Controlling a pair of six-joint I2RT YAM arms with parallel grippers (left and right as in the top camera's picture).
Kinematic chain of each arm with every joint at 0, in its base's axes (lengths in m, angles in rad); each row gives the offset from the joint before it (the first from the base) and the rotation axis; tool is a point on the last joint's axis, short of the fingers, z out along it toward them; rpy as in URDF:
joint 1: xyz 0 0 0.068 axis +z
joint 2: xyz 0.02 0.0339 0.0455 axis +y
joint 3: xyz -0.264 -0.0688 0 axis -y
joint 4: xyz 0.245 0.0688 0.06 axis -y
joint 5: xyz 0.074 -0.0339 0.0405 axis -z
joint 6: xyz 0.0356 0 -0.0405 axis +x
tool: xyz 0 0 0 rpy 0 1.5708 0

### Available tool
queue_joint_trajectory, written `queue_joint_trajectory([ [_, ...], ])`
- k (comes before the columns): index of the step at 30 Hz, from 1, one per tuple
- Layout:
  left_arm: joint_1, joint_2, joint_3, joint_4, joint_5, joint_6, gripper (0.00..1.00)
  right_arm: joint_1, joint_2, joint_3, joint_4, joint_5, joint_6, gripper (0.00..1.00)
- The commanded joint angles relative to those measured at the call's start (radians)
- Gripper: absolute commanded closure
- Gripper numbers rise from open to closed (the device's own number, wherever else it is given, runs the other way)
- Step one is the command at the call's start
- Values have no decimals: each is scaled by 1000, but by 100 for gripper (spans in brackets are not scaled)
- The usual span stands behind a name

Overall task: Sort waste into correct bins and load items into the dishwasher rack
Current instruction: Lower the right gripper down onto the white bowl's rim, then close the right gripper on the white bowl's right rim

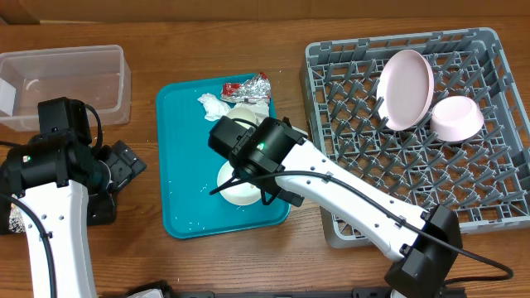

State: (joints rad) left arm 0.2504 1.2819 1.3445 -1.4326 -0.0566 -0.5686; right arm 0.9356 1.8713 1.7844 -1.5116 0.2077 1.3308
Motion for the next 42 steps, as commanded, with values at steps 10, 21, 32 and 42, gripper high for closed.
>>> queue_joint_trajectory([
  [10, 5, -8, 11, 1, 5, 15, 0, -4, -11, -5, -55, 8, -22, 0],
  [21, 5, -8, 11, 1, 5, 15, 0, -4, -11, -125, 71, 8, -21, 0],
  [32, 5, -8, 10, 1, 5, 15, 0, -11, -11, -198, 191, 9, -21, 8],
  [42, 5, -8, 11, 1, 5, 15, 0, -15, -10, -277, 317, 9, -16, 11],
])
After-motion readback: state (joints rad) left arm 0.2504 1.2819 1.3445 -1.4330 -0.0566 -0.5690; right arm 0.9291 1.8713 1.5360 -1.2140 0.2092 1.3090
